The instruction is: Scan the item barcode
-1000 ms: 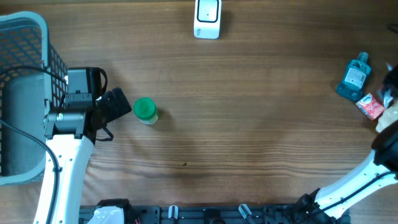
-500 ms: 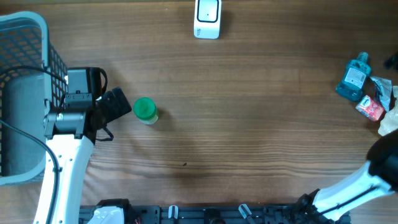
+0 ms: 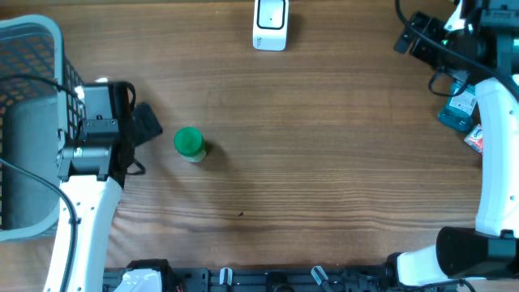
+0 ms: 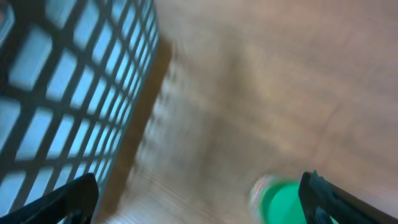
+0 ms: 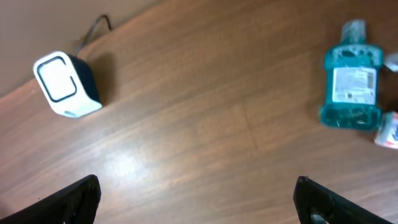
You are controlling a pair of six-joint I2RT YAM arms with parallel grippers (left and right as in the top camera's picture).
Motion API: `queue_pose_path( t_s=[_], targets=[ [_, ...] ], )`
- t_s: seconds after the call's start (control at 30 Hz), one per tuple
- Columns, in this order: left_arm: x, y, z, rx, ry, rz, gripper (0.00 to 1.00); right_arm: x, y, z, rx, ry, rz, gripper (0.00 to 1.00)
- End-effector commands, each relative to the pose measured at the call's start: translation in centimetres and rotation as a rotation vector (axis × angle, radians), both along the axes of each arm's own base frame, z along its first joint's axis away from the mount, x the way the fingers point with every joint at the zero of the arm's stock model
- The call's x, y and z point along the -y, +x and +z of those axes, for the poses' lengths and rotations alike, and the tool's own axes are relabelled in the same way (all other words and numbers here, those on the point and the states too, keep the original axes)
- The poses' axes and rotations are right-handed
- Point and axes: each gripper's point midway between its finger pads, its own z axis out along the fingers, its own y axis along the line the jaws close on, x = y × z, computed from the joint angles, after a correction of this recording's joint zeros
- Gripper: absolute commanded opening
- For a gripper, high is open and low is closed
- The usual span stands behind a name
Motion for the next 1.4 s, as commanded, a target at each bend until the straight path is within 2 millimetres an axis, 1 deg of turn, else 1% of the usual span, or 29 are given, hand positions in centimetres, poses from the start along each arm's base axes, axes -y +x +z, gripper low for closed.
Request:
queue_pose_path(
  t_s=[0.0, 0.03, 0.07, 0.1, 0.13, 0.17, 0.2, 0.27, 0.33, 0.43, 0.53, 0.67, 0.73, 0.77, 0.97, 1.07, 1.13, 1.23, 1.37],
  targets=[
    [0.4, 1.2, 1.0, 0.057, -0.02, -0.024, 1.0, 1.7, -1.3, -0.8, -0.061, -0.026, -0.05, 1.0],
    [0.8, 1.5, 1.1, 0.068, -0.042, -0.041, 1.0, 2.1, -1.8, -1.1, -0.081, -0.024, -0.06, 1.0],
    [2.9, 2.1, 1.0, 0.082, -0.122, -0.14, 1.0, 2.2, -2.1, -1.3, -0.094, -0.024, -0.063, 1.0],
    [6.4, 2.4, 1.0, 0.077, -0.207, -0.361, 1.0, 2.4, -2.3, -1.4, -0.104, -0.026, -0.062, 1.0],
    [9.0, 2.0, 1.0, 0.068, -0.25, -0.542, 1.0, 2.3, -2.3, -1.4, -0.107, -0.029, -0.056, 1.0],
    [10.5, 1.7, 0.7, 0.051, -0.26, -0.64, 1.0, 2.3, -2.3, -1.4, -0.107, -0.031, -0.052, 1.0],
    [10.6, 1.7, 0.3, 0.036, -0.248, -0.638, 1.0, 2.3, -2.3, -1.4, -0.107, -0.03, -0.051, 1.0],
    [10.3, 1.7, -1.1, -0.026, -0.177, -0.631, 1.0, 1.9, -2.4, -1.5, -0.11, -0.013, -0.037, 1.0],
    [11.2, 1.5, -2.7, -0.092, -0.15, -0.7, 1.0, 1.8, -2.4, -1.5, -0.111, -0.007, -0.033, 1.0],
    [12.8, 1.5, -5.4, -0.187, -0.169, -0.742, 1.0, 1.8, -2.4, -1.7, -0.115, -0.006, -0.034, 1.0],
    [13.7, 1.7, -8.3, -0.27, -0.178, -0.765, 1.0, 1.8, -2.5, -2.1, -0.127, -0.005, -0.034, 1.0],
    [13.5, 1.9, -11.5, -0.359, -0.192, -0.75, 1.0, 1.8, -2.7, -3.0, -0.147, -0.003, -0.033, 1.0],
    [13.1, 1.9, -12.6, -0.392, -0.191, -0.727, 1.0, 1.8, -2.7, -3.4, -0.156, -0.002, -0.033, 1.0],
    [13.1, 1.9, -12.8, -0.4, -0.19, -0.725, 1.0, 1.8, -2.6, -3.5, -0.157, -0.002, -0.033, 1.0],
    [12.8, 2.1, -13.0, -0.399, -0.178, -0.71, 1.0, 1.7, -2.5, -3.6, -0.156, 0.004, -0.03, 1.0],
    [12.9, 2.2, -12.2, -0.377, -0.186, -0.698, 1.0, 1.7, -2.3, -3.5, -0.149, 0.003, -0.03, 1.0],
    [13.2, 2.3, -11.1, -0.346, -0.191, -0.707, 1.0, 1.7, -2.1, -3.5, -0.142, 0.003, -0.03, 1.0],
    [13.6, 2.5, -8.8, -0.282, -0.197, -0.723, 1.0, 1.7, -2.0, -3.5, -0.142, 0.003, -0.03, 1.0],
    [14.3, 1.8, -6.1, -0.218, -0.226, -0.754, 1.0, 1.7, -2.0, -3.7, -0.147, 0.003, -0.03, 1.0]
  ],
)
